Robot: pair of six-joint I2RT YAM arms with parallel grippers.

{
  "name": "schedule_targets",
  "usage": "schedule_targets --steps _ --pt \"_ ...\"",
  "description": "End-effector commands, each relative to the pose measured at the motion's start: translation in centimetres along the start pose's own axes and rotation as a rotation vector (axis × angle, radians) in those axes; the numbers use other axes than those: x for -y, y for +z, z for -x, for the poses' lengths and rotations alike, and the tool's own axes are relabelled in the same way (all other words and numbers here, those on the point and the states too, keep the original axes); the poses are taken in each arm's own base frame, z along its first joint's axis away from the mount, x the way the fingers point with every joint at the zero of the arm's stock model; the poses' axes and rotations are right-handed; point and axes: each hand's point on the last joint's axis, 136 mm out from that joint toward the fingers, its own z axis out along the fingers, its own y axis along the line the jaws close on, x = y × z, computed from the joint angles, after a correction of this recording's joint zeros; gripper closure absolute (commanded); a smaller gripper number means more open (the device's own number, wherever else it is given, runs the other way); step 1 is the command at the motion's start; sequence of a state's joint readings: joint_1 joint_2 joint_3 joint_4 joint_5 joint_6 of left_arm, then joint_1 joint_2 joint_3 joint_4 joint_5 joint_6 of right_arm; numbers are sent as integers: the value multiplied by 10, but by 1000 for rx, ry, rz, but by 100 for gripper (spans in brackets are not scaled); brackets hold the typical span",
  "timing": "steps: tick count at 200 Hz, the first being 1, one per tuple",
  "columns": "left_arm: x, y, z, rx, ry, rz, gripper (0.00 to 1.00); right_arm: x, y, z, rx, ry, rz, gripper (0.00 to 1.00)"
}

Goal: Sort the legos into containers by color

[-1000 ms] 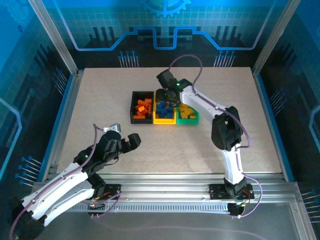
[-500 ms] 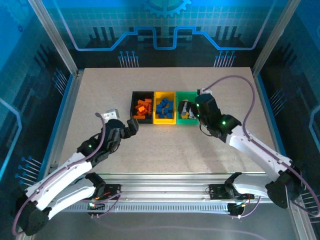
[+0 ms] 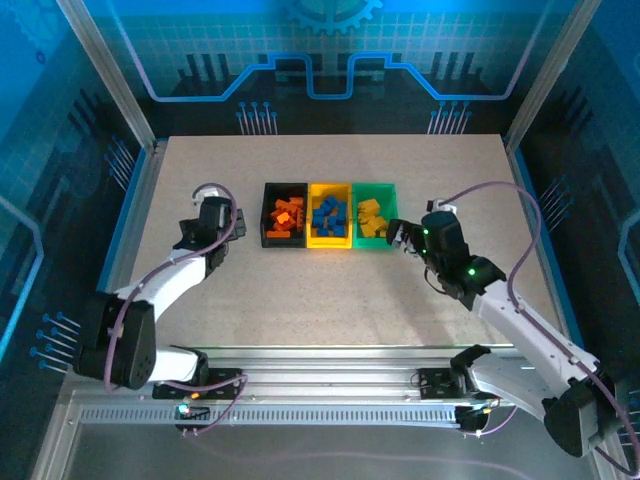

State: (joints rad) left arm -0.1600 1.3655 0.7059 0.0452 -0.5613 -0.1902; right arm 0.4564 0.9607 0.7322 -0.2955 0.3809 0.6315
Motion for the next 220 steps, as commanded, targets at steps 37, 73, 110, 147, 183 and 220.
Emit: schedule_targets --steps 37,73,110,147,183,220 --pt "-2 15 8 293 -9 -85 1 14 -11 15 214 -122 25 0" --pt "9 30 -1 254 8 -157 1 35 -12 27 291 -212 -60 0" --pt "10 24 -13 317 -23 -257 1 87 5 40 314 -266 -248 0" --pt "7 27 -13 301 -26 -233 1 107 47 30 324 -299 -240 0" --pt "8 27 -13 298 -24 -238 1 116 85 14 285 -292 -187 0" --pt "8 27 -13 297 -25 -238 1 106 115 4 218 -342 -112 0"
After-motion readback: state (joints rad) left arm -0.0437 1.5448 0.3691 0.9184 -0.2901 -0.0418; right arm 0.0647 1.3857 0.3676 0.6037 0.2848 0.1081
